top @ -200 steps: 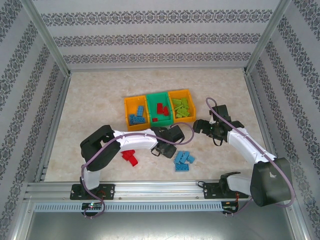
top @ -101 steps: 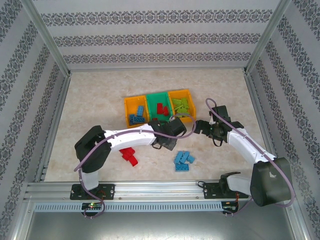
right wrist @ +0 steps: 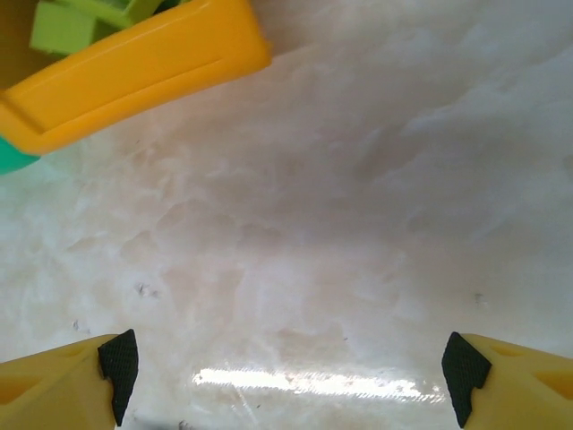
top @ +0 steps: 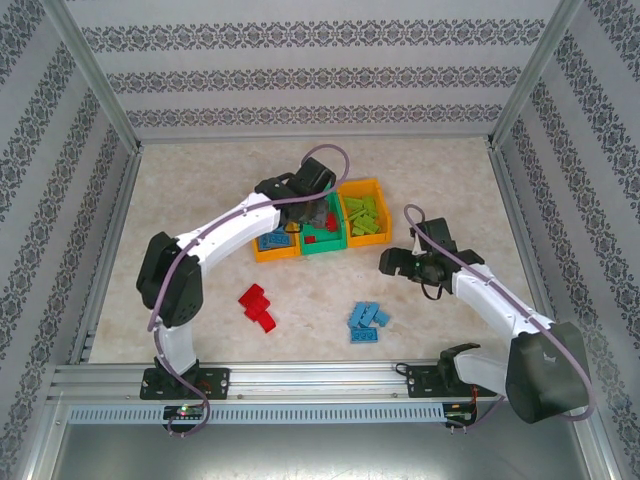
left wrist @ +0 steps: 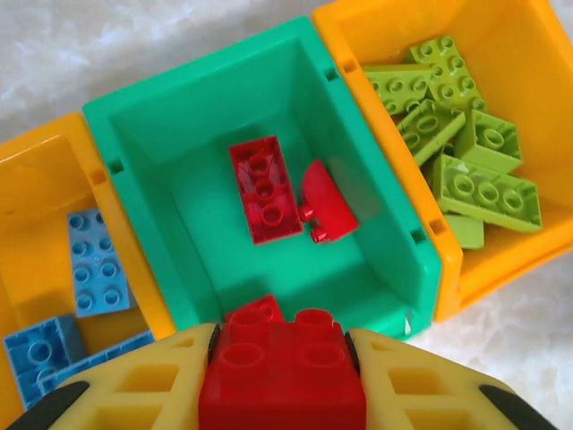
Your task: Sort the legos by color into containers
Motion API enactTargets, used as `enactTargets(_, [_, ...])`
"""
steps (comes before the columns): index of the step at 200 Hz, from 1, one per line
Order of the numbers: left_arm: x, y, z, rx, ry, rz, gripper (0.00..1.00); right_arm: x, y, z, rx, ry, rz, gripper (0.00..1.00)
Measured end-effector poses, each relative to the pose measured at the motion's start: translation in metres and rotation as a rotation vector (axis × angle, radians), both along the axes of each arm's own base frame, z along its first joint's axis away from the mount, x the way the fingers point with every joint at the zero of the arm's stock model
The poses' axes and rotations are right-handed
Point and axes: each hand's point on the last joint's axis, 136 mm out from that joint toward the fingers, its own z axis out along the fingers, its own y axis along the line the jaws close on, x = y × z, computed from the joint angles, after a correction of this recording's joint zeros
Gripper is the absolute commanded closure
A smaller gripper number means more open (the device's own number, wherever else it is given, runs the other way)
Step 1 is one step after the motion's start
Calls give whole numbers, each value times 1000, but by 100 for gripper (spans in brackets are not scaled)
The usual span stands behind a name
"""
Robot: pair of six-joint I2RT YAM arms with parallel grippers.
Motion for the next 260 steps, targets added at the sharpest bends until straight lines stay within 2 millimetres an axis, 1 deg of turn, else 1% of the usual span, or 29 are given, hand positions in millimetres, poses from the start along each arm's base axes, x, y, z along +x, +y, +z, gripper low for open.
enactTargets(22, [12, -5, -16, 4, 42, 2, 68, -8, 10, -2, -11, 15, 37, 13])
enactTargets(49, [16, -11, -33, 8, 87, -3, 64, -17, 24, -6, -18, 35, 83, 14])
enactTargets(61, [16, -11, -37, 10, 106, 4, 57, -22, 30, -8, -20, 50, 102, 14])
enactTargets(78, [18, -10, -39, 7, 123, 21, 50, -29, 37, -13, -28, 73, 133, 15])
enactTargets(84, [18, -10, -39, 2, 126, 25, 45, -32, 39, -14, -31, 79, 142, 15])
enactTargets(90, [17, -9, -40, 2, 131, 26, 37, -35, 42, -14, -33, 85, 152, 15])
enactTargets(95, [17, -9, -40, -2, 133, 28, 33, -37, 44, -15, -34, 90, 158, 15])
enactTargets(115, [16, -10, -40, -10, 137, 37, 27, -46, 50, -16, -40, 107, 183, 19])
enactTargets(125, [16, -10, -39, -13, 138, 40, 23, -51, 52, -17, -41, 112, 184, 21])
enactTargets(147, [11, -7, -37, -15, 138, 41, 18, -61, 52, -15, -41, 130, 182, 27])
enactTargets(167, [3, -2, -34, -18, 135, 40, 16, -68, 53, -14, -34, 138, 176, 32])
enactTargets(187, [-6, 5, -31, -26, 130, 45, 14, -79, 53, -19, -34, 156, 179, 32])
enactTargets(216, [-20, 13, -27, -40, 120, 50, 13, -100, 52, -28, -52, 203, 199, 28])
enactTargets(230, [-24, 15, -25, -46, 113, 48, 13, -105, 53, -27, -52, 200, 211, 28])
enactTargets(260, [-30, 18, -24, -54, 106, 46, 12, -109, 56, -18, -35, 171, 227, 28])
